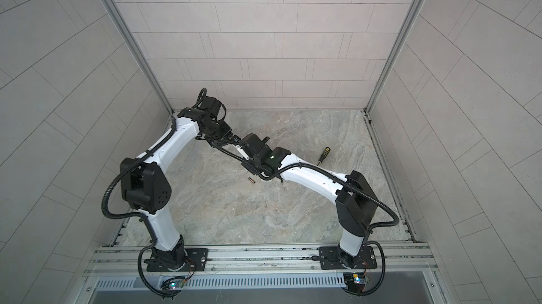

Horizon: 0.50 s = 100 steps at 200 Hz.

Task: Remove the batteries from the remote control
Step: 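Open the left gripper and draw it back while the right gripper holds the black remote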

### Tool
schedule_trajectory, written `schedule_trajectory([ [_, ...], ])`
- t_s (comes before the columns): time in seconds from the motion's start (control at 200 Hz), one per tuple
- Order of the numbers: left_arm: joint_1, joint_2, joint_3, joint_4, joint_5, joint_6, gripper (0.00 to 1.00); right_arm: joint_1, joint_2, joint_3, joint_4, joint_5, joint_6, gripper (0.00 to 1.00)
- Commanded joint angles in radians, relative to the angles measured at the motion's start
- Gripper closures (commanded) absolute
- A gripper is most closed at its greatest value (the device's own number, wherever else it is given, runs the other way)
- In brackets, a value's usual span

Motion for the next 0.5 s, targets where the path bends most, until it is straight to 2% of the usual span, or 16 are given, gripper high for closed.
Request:
schedule_trajectory([
  [0.0, -0.004, 0.004, -0.026, 0.017, 0.007, -0.017, 0.7, 0.02, -0.047, -0.017, 0.064, 0.103, -0.049, 0.92],
  [0.215, -0.002, 0.004, -0.047, 0.062, 0.04, -0.042, 0.86, 0.063, -0.039, -0.026, 0.072, 0.168, -0.125, 0.9],
  [0.365, 0.002, -0.007, -0.097, 0.143, 0.073, -0.073, 1.0, 0.073, -0.042, -0.03, 0.058, 0.181, -0.118, 0.61],
  [0.495, 0.008, -0.01, -0.131, 0.304, 0.089, -0.098, 1.0, 0.074, -0.081, -0.035, 0.032, 0.15, -0.076, 0.46],
])
